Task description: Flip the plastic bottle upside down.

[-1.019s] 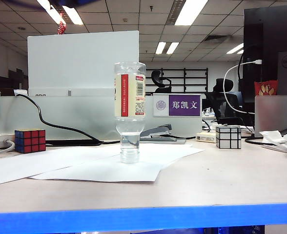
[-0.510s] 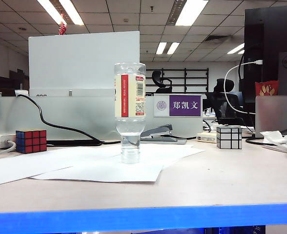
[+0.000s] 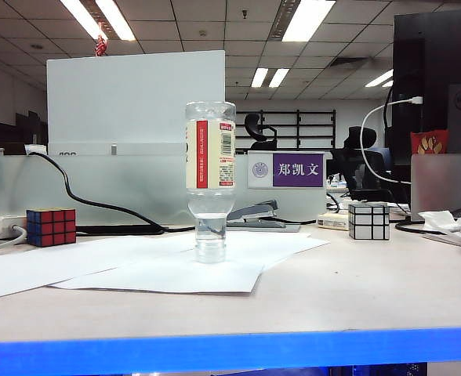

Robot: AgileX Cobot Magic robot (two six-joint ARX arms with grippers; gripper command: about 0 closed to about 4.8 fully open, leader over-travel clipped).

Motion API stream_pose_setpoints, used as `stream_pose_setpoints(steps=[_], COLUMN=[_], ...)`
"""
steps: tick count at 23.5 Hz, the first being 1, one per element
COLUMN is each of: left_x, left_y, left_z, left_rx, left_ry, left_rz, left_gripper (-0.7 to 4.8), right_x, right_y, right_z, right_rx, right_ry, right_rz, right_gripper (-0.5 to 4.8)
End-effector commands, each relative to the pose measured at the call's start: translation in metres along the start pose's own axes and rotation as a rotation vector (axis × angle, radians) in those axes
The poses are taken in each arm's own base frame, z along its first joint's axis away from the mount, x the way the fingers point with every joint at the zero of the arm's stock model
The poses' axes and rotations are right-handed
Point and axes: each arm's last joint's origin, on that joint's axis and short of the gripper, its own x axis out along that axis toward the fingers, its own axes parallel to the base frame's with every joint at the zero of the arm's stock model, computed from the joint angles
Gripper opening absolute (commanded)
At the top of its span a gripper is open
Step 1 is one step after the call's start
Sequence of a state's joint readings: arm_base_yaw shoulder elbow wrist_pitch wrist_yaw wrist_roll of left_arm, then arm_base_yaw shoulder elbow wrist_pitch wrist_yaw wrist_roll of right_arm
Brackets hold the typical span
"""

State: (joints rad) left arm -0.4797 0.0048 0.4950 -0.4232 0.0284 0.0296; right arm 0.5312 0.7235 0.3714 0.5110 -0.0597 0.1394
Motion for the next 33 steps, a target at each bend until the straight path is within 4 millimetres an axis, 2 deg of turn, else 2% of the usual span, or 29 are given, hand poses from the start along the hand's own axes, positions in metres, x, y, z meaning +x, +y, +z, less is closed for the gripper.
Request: stream_pose_setpoints(steps=[1,4,6,9,20,22,24,27,31,33], left_x=[0.015,0.022,0.025,0.025,0.025,0.025,0.025,0.032,0.035,0.034], left_y=[-0.001,-0.001,-0.002,-0.002,-0.002,0.000,0.008,0.025,0.044,0.049], left_z=[-0.016,-0.034,-0.041,-0.041,-0.041,-0.043,-0.050,-0.075,-0.104,-0.111], left_rx=[0.006,-0.018,-0.092,-0.177,-0.177,-0.047,-0.046,-0.040,-0.044,-0.045], left_ry=[-0.076,-0.005,0.017,0.018,0.023,0.034,0.080,0.090,0.004,-0.006], left_rz=[-0.036,-0.035,-0.036,-0.038,-0.038,0.008,0.157,0.339,0.393,0.442], left_gripper=[-0.06,-0.06,-0.05,-0.05,-0.05,-0.05,-0.05,-0.05,-0.05,-0.05], right_x=[-0.002,-0.003,-0.003,-0.003,-0.003,-0.003,-0.003,-0.003,-0.004,-0.004], right_y=[-0.019,-0.024,-0.024,-0.024,-0.024,-0.024,-0.024,-0.024,-0.024,-0.024], right_z=[-0.017,-0.022,-0.024,-0.024,-0.027,-0.027,-0.027,-0.027,-0.027,-0.027], right_rx=[0.083,0.084,0.086,0.087,0.089,0.089,0.089,0.090,0.090,0.090], right_ry=[-0.006,0.036,0.050,0.058,0.084,0.086,0.086,0.089,0.091,0.091], right_rz=[-0.121,-0.157,-0.155,-0.158,-0.163,-0.163,-0.163,-0.163,-0.164,-0.164], right_gripper=[-0.08,-0.08,-0.08,-0.08,-0.08,-0.08,-0.08,-0.08,-0.08,-0.08])
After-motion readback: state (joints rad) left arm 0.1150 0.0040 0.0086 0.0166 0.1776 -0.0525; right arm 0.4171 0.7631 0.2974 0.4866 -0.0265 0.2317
